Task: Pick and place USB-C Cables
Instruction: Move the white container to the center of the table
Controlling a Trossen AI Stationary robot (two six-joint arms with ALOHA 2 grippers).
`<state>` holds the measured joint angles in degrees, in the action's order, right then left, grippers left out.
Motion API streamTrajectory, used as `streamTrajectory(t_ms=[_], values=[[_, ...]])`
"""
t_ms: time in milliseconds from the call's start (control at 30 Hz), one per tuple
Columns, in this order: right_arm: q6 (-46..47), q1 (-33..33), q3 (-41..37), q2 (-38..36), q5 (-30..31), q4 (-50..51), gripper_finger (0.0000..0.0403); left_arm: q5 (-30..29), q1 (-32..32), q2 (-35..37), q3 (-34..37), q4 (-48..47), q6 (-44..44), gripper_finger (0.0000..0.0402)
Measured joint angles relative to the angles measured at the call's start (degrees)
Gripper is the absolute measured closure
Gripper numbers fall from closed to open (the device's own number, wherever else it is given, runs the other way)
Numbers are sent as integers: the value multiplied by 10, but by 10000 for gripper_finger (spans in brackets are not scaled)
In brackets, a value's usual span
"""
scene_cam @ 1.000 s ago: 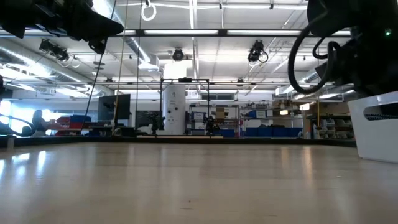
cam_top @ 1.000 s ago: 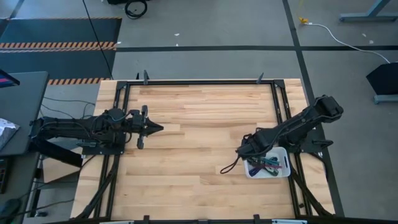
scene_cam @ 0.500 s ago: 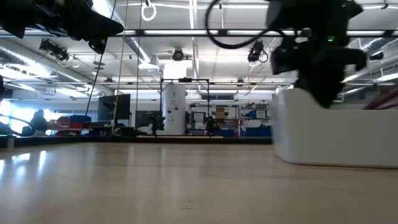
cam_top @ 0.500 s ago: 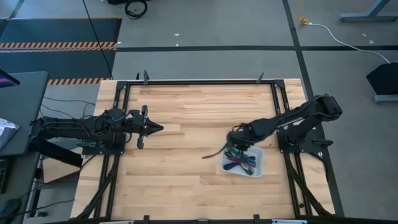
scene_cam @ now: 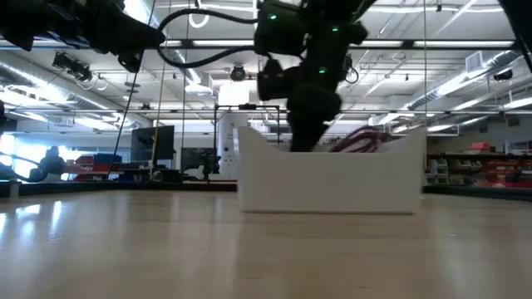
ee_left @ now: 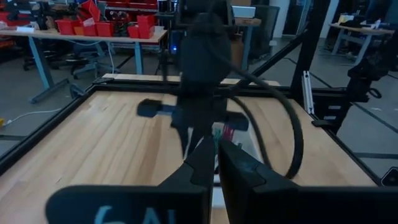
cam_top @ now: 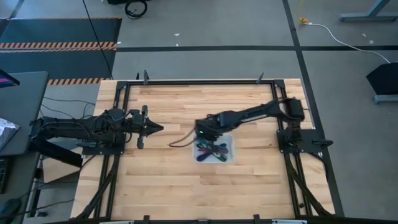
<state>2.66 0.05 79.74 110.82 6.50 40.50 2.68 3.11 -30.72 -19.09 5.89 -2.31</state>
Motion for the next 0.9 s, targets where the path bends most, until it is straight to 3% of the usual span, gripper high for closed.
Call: streamTrajectory(t_ms=[400, 900], values=[[-66, -55, 160, 115, -26, 7, 400, -1, -31, 0, 0, -2, -1, 374], [-86, -107, 167, 120, -35, 0, 400, -1, -31, 0, 0, -7, -1, 375]])
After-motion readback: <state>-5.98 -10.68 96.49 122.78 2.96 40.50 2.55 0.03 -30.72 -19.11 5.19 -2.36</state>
